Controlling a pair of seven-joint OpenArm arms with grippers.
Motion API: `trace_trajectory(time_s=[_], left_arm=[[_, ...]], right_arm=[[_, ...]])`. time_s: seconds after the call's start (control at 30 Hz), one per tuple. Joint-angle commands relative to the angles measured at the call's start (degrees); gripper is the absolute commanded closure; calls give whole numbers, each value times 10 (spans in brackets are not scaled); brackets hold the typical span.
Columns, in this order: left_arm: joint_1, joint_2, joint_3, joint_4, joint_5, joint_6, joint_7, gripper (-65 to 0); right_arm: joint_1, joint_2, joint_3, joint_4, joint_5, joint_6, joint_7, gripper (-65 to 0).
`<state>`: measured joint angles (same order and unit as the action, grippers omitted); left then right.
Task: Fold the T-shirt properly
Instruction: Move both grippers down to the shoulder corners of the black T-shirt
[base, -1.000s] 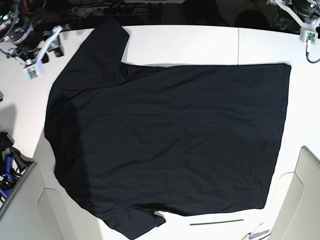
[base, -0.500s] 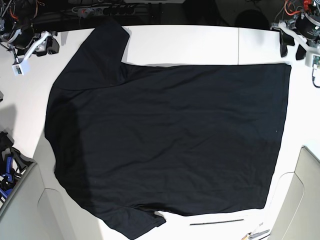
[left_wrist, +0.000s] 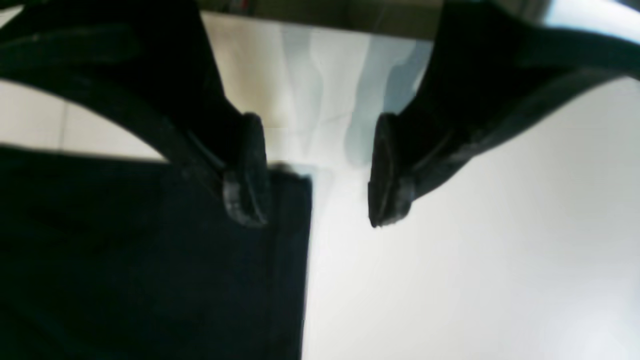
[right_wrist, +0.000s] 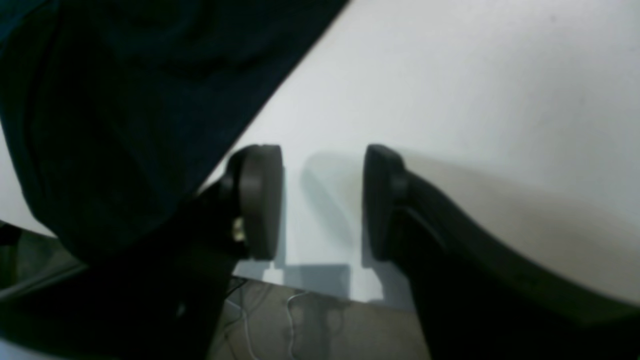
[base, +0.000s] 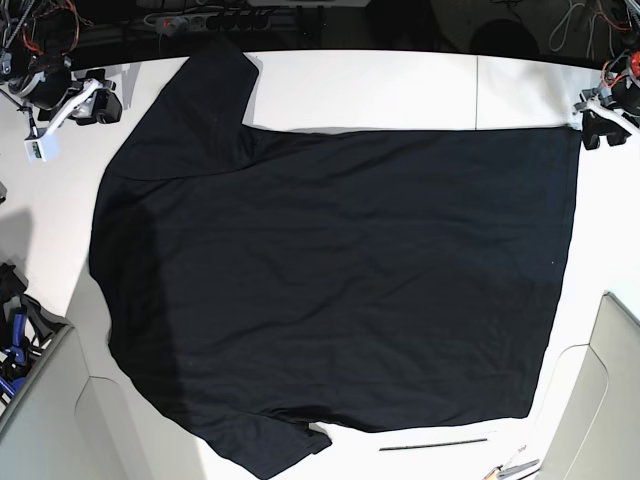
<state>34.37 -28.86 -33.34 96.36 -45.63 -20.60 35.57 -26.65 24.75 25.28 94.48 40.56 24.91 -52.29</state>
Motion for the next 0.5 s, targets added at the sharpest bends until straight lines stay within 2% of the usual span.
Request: trace_trajectory(time_s=[0.0,0.27,0.37,0.47], left_arm=[[-3,-10,-4,-6,-9,-7,-7,-346],[-44,-13,-3,-101,-51,-30,-2,-346],[-58,-13,-3,-120,-63,-44,16,-346],[-59,-13,-3,-123,-69,-44,16,-346]], right_arm=[[0,8,4,4,-7,0,0,-272],[5,8,4,4,5,0,-3,-272],[5,7,4,4,13,0,-6,-272],[5,7,4,4,28,0,-15,-272]])
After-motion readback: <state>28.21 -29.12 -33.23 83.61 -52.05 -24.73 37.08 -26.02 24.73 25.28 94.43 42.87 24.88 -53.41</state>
